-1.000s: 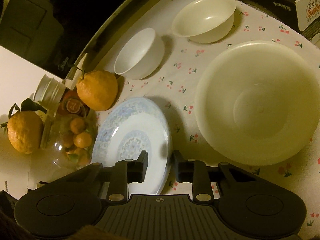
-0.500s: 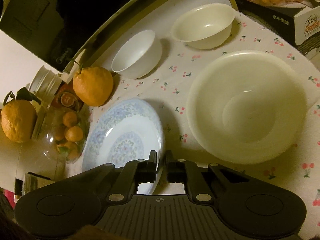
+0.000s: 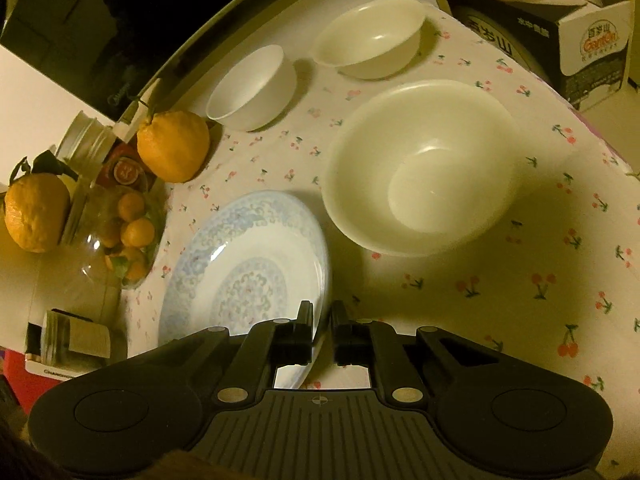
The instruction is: Organize plates and bowls
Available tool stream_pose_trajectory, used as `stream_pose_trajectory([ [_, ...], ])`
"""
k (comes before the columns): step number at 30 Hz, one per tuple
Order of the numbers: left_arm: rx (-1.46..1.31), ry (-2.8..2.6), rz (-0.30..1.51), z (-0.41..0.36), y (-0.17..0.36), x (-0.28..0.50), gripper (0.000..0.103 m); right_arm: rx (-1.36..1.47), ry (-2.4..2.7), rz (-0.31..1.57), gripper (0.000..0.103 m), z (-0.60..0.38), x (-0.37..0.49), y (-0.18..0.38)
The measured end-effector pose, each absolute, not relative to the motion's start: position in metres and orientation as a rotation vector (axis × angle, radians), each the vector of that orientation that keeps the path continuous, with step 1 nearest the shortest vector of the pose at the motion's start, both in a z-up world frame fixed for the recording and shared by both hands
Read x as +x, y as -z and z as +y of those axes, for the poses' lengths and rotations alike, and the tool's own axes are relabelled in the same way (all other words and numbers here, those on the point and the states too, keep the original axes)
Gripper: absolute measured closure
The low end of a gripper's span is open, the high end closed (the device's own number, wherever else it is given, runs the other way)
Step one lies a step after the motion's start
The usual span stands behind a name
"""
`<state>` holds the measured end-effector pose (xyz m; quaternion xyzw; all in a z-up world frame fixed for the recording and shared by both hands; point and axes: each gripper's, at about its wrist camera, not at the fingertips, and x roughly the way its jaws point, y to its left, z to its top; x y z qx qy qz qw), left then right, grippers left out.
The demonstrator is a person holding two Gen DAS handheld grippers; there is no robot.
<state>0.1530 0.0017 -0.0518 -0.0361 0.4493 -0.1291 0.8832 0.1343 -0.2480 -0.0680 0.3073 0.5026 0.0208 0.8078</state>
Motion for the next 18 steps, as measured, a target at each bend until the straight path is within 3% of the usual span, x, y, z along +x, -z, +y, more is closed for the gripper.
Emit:
stream_pose_trajectory([
  [18, -0.039, 0.275, 0.966, -0.0035, 0.0537, 0.1481, 0.093, 0.647, -0.019, 1.109, 0.093, -0.2507, 0.1313, 0.0722],
])
